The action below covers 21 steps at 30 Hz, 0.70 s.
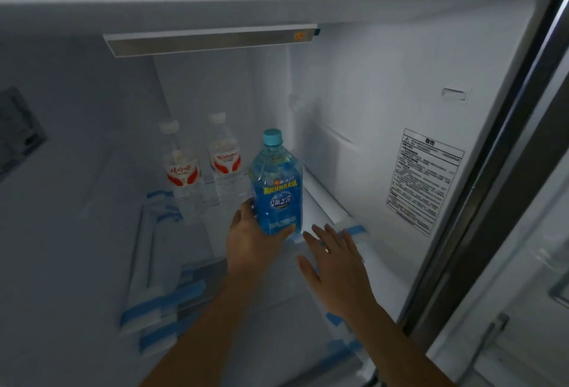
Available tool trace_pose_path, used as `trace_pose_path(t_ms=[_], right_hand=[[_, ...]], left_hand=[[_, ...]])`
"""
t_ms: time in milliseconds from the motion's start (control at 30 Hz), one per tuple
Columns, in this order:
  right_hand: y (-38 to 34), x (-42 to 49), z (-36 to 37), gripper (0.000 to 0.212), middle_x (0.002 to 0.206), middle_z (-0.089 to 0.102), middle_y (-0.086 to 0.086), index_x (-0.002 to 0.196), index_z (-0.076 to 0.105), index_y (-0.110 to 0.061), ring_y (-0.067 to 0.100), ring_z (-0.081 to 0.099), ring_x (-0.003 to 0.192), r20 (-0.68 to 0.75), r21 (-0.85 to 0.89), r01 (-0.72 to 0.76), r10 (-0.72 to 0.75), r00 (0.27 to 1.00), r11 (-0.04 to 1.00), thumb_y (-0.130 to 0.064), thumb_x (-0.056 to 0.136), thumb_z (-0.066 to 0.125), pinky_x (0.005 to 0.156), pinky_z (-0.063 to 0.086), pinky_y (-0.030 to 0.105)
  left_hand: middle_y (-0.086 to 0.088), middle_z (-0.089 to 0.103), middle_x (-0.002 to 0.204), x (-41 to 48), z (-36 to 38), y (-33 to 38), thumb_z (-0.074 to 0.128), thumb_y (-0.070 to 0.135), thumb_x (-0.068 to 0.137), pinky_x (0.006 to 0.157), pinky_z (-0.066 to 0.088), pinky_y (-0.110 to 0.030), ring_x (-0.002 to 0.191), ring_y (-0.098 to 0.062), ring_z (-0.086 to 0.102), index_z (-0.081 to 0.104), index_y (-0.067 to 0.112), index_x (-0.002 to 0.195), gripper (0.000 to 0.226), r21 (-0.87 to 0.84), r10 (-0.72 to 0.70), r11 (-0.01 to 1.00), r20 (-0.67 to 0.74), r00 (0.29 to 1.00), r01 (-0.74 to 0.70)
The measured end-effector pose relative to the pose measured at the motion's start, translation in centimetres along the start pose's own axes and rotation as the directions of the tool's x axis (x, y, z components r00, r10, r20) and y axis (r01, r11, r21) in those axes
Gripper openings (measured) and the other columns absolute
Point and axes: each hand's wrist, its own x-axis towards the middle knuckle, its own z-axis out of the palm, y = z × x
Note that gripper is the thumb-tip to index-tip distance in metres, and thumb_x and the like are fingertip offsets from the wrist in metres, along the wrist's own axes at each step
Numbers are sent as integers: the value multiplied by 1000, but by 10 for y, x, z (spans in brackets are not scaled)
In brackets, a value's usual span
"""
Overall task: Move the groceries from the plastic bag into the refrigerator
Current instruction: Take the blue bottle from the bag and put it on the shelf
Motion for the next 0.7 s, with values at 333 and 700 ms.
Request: trace_pose_path(t_ms=[333, 700], right_hand=[[1, -3, 3, 61, 148, 52, 3, 141, 53, -22, 24, 44, 141, -7, -14, -9, 9, 1000, 1000, -57, 104, 20, 118, 30, 50], [0, -2, -1, 60, 152, 47, -2, 144, 49, -28, 20, 39, 144, 15, 17, -24, 24, 1000, 1000, -62, 103, 22, 119, 23, 47]], left_hand=[[-3, 71, 114, 47, 36, 11, 86, 35, 71, 83, 54, -30, 102, -23, 68, 56, 15, 125, 65, -54, -58, 997, 27, 998, 60], [-4, 69, 116, 74, 42, 14, 82, 32, 77, 72, 49, -22, 102, -20, 68, 53, 14, 125, 59, -27, -47, 998, 69, 996, 49]])
